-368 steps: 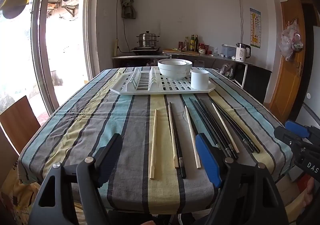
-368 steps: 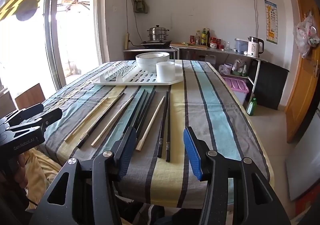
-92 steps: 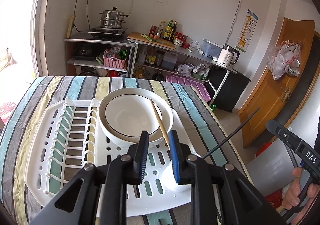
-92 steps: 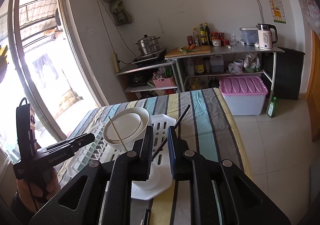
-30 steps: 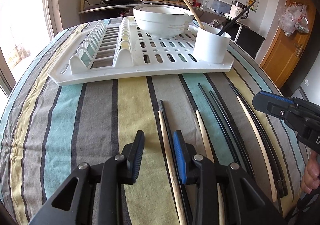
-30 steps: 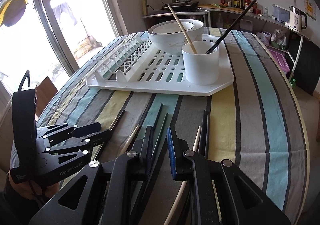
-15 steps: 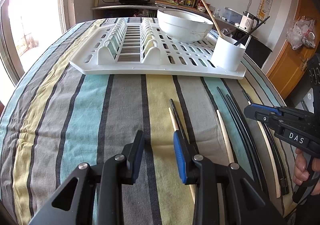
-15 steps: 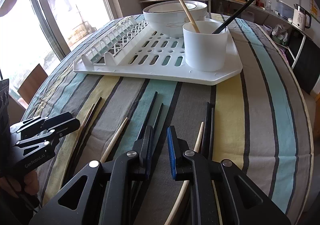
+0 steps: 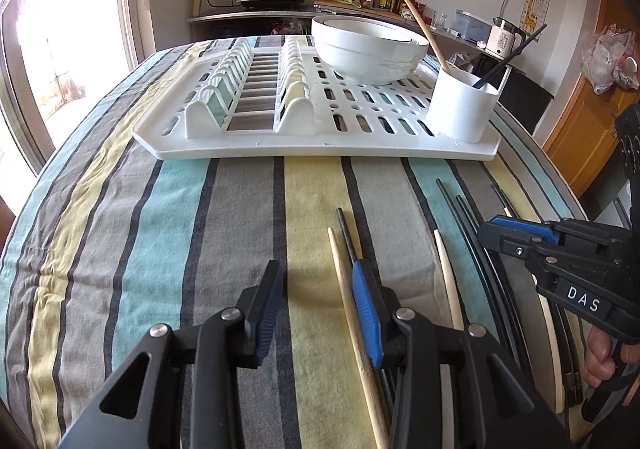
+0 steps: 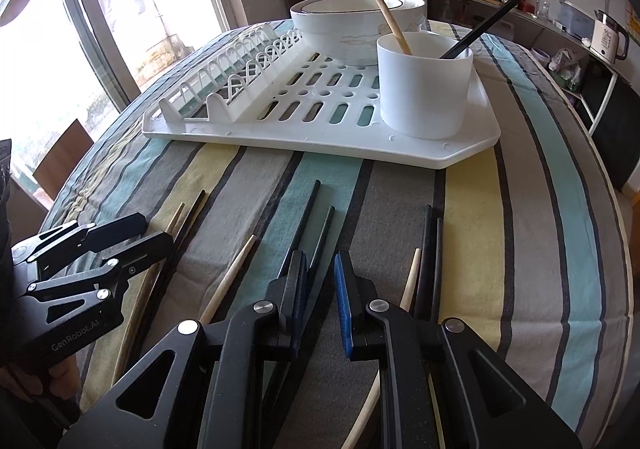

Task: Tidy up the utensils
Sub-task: 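Grasp another wooden chopstick with the left tool while the right tool grasps a black chopstick, then lift both chopsticks and carry them over the rack toward the white cup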

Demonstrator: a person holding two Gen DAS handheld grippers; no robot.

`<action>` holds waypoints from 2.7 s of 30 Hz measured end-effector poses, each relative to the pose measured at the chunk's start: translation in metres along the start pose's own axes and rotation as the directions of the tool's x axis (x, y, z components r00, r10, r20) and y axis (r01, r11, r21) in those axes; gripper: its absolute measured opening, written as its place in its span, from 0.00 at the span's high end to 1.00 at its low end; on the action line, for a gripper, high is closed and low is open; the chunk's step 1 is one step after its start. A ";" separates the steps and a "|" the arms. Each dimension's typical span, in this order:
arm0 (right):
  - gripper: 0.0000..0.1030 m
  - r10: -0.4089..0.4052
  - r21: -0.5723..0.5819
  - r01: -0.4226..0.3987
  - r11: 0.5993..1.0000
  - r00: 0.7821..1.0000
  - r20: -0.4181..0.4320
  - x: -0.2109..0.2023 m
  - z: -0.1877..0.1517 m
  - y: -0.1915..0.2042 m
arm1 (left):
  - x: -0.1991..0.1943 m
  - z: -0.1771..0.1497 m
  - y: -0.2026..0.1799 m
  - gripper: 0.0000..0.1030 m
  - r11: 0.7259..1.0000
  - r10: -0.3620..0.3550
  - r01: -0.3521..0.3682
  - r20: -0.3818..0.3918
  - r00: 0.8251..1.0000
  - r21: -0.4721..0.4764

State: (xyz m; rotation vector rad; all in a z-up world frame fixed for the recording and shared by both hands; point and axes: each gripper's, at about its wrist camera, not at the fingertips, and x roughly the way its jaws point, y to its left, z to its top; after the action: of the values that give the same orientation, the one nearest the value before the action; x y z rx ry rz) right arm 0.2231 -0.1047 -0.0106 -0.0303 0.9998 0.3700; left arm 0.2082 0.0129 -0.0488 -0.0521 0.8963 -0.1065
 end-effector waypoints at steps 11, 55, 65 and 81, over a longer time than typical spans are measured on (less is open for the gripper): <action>0.86 -0.038 -0.011 0.038 0.999 0.999 -0.011 0.007 0.010 0.002 | 0.004 0.002 -0.005 0.64 0.995 0.071 -0.071 -0.002 0.997 0.063; 0.95 -0.021 0.015 0.020 1.000 0.999 0.045 -0.018 0.023 -0.008 | -0.001 0.012 0.004 0.95 0.999 -0.021 0.023 -0.027 0.999 0.045; 0.95 0.011 0.044 -0.021 0.999 0.980 0.198 -0.084 0.033 -0.013 | -0.058 0.039 0.008 0.95 0.995 -0.089 0.085 0.097 0.991 0.045; 0.96 0.020 0.012 -0.027 1.000 0.920 0.391 -0.162 0.024 0.000 | -0.133 0.047 0.017 0.95 0.994 -0.101 0.089 0.252 0.963 0.059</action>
State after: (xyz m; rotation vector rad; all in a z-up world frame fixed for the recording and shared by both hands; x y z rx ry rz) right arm 0.1637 -0.1469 0.1365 0.0696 0.6066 0.3717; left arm 0.1635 0.0453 0.0823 -0.0630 0.6341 -0.2064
